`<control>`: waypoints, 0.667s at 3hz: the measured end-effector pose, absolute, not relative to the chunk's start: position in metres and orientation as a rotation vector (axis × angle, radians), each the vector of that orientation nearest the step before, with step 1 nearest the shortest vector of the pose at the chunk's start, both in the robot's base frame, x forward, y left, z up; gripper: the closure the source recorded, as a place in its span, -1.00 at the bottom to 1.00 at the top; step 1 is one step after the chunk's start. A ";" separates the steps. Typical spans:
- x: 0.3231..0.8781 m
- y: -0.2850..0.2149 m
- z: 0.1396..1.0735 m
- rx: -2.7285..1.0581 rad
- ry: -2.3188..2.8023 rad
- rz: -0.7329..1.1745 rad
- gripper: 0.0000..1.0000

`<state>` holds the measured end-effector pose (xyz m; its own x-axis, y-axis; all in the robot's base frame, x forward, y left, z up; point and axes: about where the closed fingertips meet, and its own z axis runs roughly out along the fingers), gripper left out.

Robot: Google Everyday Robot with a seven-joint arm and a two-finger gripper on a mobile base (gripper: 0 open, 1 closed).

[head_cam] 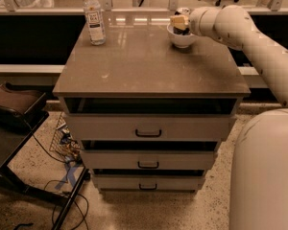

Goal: Pick pepsi can from white bowl and place on counter

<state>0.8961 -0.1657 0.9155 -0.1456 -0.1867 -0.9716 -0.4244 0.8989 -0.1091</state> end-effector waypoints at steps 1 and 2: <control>0.886 -0.165 0.944 -0.486 1.664 0.192 1.00; 0.866 -0.164 0.977 -0.520 1.603 0.172 1.00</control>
Offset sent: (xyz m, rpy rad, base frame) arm -0.0626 -0.0023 0.1078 -0.0653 -0.2090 0.0438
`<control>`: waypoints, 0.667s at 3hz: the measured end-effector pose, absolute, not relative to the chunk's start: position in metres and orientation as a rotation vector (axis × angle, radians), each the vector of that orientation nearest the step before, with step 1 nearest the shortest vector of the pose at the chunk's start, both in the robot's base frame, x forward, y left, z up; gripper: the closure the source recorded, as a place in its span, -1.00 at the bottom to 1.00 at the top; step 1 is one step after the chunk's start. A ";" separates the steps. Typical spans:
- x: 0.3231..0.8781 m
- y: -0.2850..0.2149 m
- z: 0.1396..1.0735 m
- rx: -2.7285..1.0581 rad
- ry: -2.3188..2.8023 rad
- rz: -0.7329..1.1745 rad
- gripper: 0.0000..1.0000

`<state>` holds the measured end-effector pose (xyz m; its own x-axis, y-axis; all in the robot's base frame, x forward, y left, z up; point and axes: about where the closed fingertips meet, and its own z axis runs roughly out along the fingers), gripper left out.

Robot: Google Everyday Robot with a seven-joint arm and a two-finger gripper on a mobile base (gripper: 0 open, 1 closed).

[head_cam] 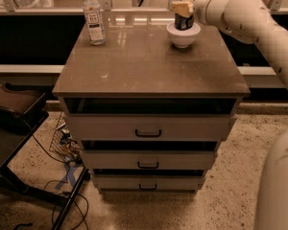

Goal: Pick pepsi can from white bowl and place on counter

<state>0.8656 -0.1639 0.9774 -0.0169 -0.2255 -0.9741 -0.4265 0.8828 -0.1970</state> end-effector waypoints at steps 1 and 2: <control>0.844 -0.164 0.999 -0.535 1.564 0.167 1.00; 0.818 -0.163 1.007 -0.544 1.539 0.184 1.00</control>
Offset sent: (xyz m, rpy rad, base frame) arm -0.0924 0.0087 0.0350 0.0428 -0.0748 0.0821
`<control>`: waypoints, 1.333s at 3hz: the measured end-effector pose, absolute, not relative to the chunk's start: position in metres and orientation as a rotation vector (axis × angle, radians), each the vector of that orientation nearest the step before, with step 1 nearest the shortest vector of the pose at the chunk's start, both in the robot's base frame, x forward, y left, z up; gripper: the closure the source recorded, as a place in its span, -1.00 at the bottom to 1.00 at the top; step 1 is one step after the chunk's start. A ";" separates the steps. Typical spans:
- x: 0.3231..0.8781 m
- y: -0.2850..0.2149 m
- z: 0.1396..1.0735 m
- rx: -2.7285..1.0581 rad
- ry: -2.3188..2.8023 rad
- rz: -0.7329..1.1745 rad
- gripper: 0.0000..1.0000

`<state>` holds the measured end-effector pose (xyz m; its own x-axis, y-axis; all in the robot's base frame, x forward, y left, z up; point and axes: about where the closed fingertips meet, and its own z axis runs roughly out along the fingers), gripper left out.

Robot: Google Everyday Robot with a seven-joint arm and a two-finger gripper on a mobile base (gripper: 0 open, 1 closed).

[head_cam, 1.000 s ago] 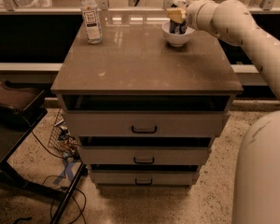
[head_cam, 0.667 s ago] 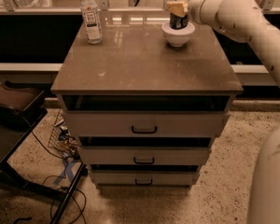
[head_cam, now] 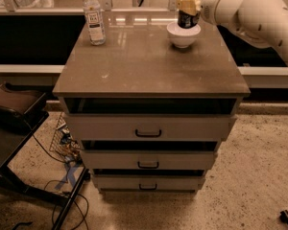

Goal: Pick pepsi can from white bowl and place on counter

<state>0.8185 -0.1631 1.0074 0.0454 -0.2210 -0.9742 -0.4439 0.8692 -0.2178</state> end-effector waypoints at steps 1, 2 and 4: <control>0.786 -0.141 0.995 -0.591 1.514 0.284 1.00; 0.766 -0.119 0.976 -0.685 1.531 0.296 1.00; 0.750 -0.142 0.928 -0.700 1.626 0.230 1.00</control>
Offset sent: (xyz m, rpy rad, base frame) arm -0.0768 0.0627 -0.0548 -0.0969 0.0635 0.2237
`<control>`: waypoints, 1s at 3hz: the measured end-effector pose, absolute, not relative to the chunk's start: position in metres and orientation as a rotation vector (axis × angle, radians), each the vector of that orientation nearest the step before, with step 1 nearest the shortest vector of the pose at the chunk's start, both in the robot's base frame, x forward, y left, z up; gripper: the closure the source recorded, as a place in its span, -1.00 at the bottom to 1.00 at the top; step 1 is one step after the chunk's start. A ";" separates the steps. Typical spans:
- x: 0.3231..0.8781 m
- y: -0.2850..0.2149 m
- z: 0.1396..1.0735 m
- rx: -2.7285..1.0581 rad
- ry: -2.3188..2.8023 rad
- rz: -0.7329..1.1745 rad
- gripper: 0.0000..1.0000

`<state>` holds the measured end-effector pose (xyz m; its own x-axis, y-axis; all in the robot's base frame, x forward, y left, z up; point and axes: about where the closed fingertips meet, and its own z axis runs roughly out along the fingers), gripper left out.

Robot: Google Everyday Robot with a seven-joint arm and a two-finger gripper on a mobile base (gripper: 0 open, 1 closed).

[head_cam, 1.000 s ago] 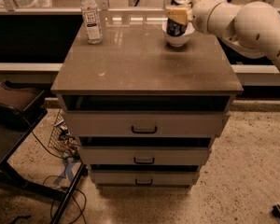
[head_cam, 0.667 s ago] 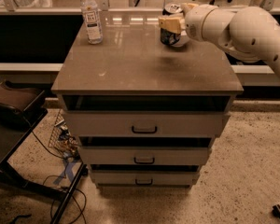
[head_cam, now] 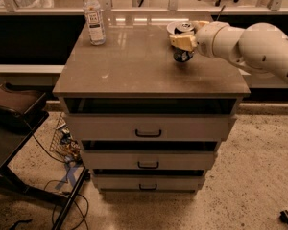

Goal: Pick pepsi can from white bowl and place on counter

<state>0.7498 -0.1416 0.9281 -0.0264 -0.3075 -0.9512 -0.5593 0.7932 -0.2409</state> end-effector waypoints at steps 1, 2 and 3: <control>0.750 -0.148 0.907 -0.663 1.644 0.274 1.00; 0.755 -0.150 0.888 -0.635 1.667 0.333 1.00; 0.755 -0.150 0.890 -0.633 1.669 0.338 0.67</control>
Offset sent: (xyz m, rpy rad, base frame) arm 0.0112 -0.0162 -0.0670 0.1563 0.1305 0.0223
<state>0.7550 -0.1504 0.8896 -0.0924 -0.2172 -0.9717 -0.5786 0.8060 -0.1251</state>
